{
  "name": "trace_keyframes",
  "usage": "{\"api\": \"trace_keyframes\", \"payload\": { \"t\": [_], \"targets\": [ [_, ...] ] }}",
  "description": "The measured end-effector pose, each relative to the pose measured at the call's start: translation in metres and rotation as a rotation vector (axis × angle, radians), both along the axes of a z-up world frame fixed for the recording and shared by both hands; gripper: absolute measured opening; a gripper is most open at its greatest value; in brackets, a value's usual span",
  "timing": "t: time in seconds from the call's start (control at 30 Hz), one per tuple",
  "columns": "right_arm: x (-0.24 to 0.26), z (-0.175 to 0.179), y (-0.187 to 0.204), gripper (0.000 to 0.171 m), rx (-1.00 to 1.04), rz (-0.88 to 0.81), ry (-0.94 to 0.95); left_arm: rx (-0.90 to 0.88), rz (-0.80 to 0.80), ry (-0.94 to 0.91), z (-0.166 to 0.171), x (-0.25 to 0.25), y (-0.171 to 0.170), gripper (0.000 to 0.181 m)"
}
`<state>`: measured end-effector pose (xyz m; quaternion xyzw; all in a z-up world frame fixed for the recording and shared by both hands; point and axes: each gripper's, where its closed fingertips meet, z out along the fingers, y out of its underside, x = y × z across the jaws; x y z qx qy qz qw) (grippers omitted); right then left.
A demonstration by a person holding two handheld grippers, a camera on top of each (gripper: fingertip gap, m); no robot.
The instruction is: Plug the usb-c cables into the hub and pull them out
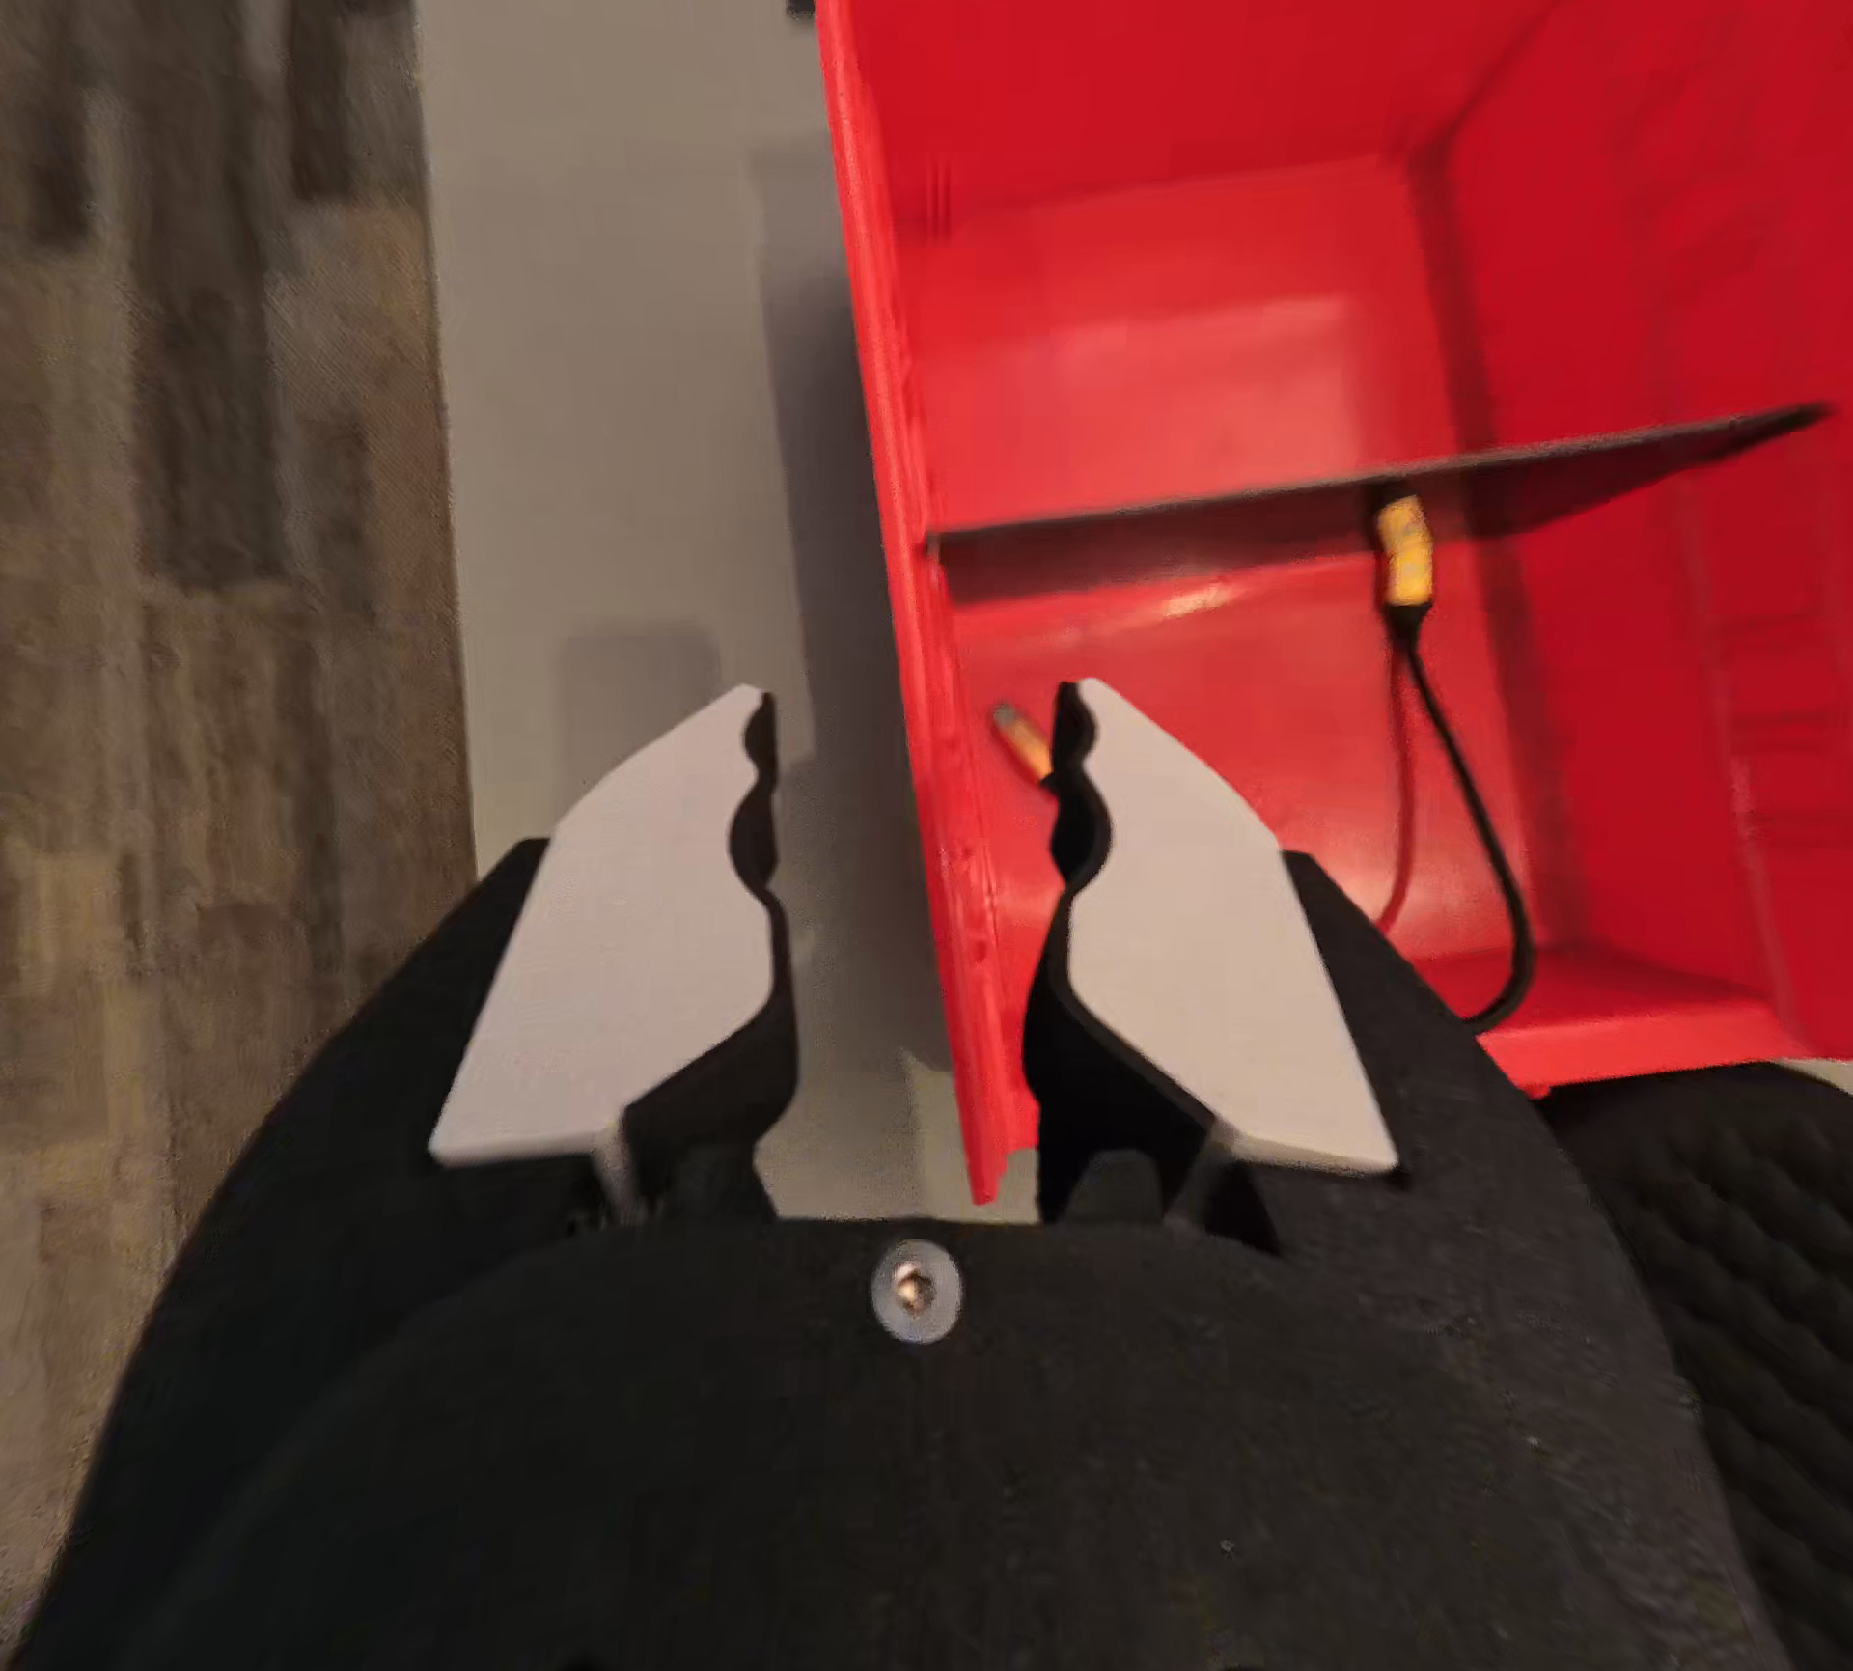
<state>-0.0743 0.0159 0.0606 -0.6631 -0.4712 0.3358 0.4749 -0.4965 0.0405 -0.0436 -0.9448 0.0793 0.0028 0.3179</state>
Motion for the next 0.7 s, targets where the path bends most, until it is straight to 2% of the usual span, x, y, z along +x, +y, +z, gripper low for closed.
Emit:
{"api": "trace_keyframes", "payload": {
  "t": [0.1,0.2,0.27,0.37,0.43,0.53,0.7],
  "targets": [
    [-0.017,-0.006,-0.023,0.01,-0.214,0.182,0.085,0.262,-0.11,0.019,0.061,0.036,0.007,0.053],
    [-0.029,-0.02,-0.035,0.01,-0.373,0.283,0.083,0.518,-0.367,0.143,0.117,0.117,-0.011,0.052],
    [-0.036,-0.031,-0.042,0.01,-0.473,0.339,0.076,0.63,-0.59,0.308,0.127,0.182,-0.033,0.05],
    [-0.045,-0.049,-0.052,0.01,-0.584,0.406,0.034,0.654,-0.925,0.633,0.103,0.264,-0.062,0.05],
    [-0.046,-0.061,-0.059,0.01,-0.637,0.447,-0.014,0.65,-1.07,0.777,0.086,0.301,-0.072,0.05],
    [-0.047,-0.078,-0.065,0.01,-0.668,0.472,-0.082,0.617,-1.235,0.803,0.067,0.338,-0.078,0.046],
    [-0.044,-0.091,-0.075,0.009,-0.713,0.535,-0.146,0.461,-1.386,0.845,0.027,0.35,-0.069,0.038]
  ]
}}
